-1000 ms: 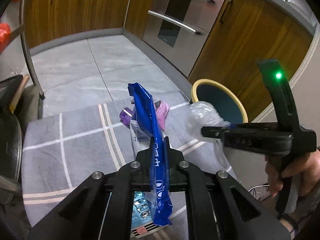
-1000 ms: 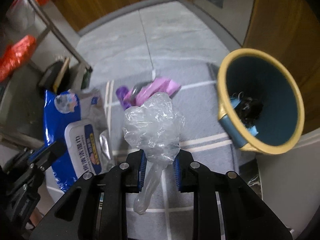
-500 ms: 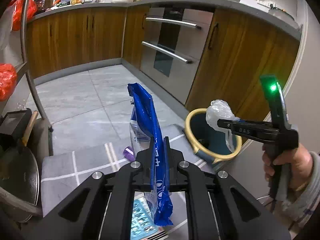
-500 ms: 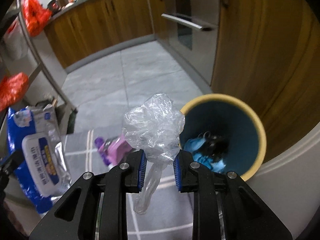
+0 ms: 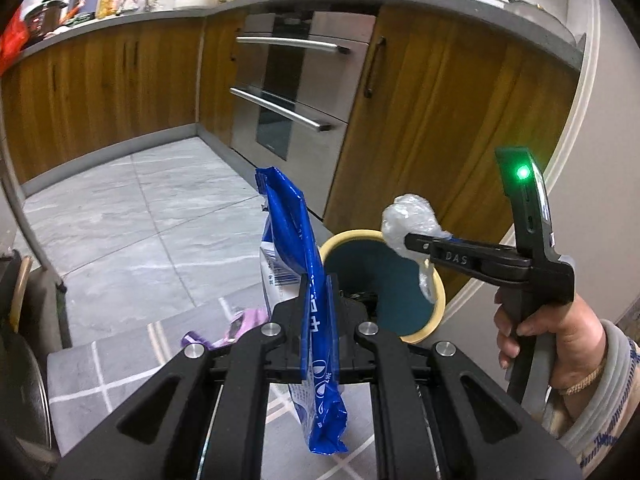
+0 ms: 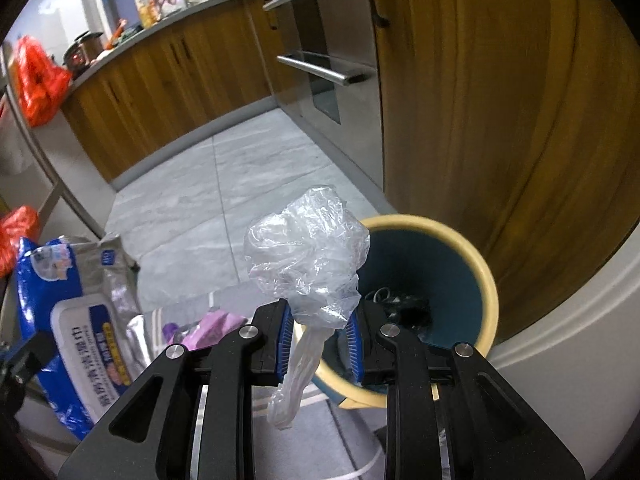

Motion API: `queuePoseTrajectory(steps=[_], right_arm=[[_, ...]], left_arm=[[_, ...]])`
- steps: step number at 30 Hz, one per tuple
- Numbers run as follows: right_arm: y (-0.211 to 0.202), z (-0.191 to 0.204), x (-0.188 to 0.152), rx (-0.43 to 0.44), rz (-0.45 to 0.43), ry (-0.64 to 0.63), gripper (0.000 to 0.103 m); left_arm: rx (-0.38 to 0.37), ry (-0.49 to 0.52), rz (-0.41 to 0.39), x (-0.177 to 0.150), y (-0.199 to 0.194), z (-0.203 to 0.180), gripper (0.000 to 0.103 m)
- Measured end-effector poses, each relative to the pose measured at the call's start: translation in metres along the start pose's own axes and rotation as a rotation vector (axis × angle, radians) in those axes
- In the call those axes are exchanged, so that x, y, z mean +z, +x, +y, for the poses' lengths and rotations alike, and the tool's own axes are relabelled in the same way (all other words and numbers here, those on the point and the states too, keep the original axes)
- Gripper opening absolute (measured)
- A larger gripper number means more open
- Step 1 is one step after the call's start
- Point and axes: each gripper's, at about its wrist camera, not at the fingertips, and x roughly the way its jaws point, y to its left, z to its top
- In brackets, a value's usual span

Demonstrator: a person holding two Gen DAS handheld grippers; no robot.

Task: Collect trash
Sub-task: 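Carry the clear plastic bag and blue wipes packet over the bin with both tools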

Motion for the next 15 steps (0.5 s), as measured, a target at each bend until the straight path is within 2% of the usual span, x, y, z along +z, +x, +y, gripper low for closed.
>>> queuePoseTrajectory(steps=[5, 15], right_arm=[[0.015, -0.016, 0.006, -0.04, 0.023, 0.007, 0.025], [0.06, -0.062, 0.006, -0.105, 0.115, 0.104, 0.025]], left_arm=[[-0.025, 0.045, 0.026, 0.011, 0.026, -0.016, 0.007], [-0.075, 0.091, 0.101, 0.023, 0.088, -0.035, 0.007]])
